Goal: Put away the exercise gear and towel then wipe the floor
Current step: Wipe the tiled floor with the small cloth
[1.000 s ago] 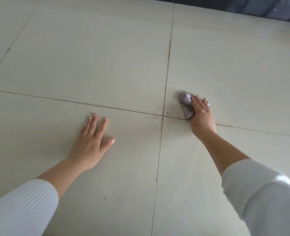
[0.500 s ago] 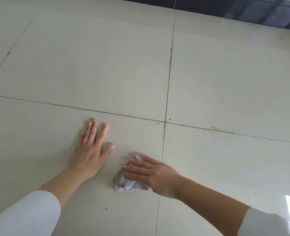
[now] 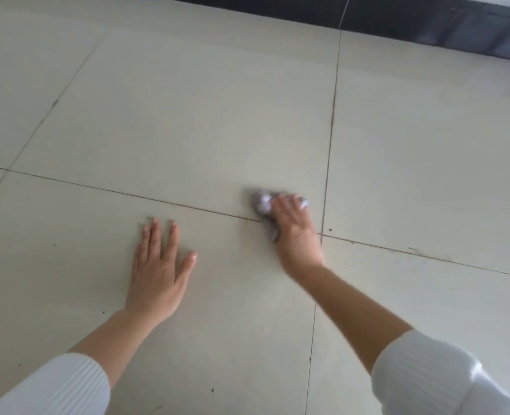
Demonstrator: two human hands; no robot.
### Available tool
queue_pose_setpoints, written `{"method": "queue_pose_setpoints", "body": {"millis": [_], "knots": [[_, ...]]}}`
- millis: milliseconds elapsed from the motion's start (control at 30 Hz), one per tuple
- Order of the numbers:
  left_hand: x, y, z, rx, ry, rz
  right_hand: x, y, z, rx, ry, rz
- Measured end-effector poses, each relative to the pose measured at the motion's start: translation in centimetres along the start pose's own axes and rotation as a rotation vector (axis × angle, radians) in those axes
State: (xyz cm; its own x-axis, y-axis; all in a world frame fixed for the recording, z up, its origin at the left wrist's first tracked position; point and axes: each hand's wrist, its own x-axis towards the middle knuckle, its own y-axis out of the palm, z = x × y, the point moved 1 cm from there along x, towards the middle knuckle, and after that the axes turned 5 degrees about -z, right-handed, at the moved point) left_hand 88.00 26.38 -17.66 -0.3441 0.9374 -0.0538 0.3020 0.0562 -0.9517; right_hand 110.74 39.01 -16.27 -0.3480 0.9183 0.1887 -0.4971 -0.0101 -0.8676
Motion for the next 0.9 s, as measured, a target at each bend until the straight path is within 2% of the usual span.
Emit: {"method": "queue_pose_setpoints", "body": {"millis": [167,233,300,367,500,567,633,700,800,900], "knots": [[0.5,-0.8,1.2,-0.063,0.073,-0.07,-7.8,2.3,7.6,0.12,-0.537,0.351],[0.6,-1.1,1.7,-0.05,0.107,-0.072,-8.1,1.7,6.9,0.149,-0.699,0.506],[0.5,-1.3,2.1,-0.06,0.129,-0.071,-6.0,1.0,4.8,0.105,-0.773,0.551],[0.5,-1.4,2.2,-0.088,0.13,-0.068,-2.9,0.2,1.8,0.06,-0.64,0.441],[0.7,-1.7,2.2,-0.109,0.127,-0.06,3.7,-1.4,-3.4,0.017,-0.061,0.098],[0.7,-1.9,2.2,-0.142,0.115,-0.05,6.3,-1.0,-3.2,-0.009,0.198,0.033],[0.8,-2.0,2.3,-0.185,0.097,-0.048,7.7,0.4,-1.2,-0.028,0.29,0.035],[1.0,-2.3,2.5,-0.24,0.076,-0.051,7.6,2.3,2.1,-0.019,0.167,0.052],[1.5,-2.9,2.3,-0.355,0.017,-0.07,4.1,4.2,6.8,0.026,-0.182,0.135],[1.9,-4.0,1.2,-0.355,-0.089,-0.16,-2.3,3.8,9.2,0.027,-0.562,0.346]]}}
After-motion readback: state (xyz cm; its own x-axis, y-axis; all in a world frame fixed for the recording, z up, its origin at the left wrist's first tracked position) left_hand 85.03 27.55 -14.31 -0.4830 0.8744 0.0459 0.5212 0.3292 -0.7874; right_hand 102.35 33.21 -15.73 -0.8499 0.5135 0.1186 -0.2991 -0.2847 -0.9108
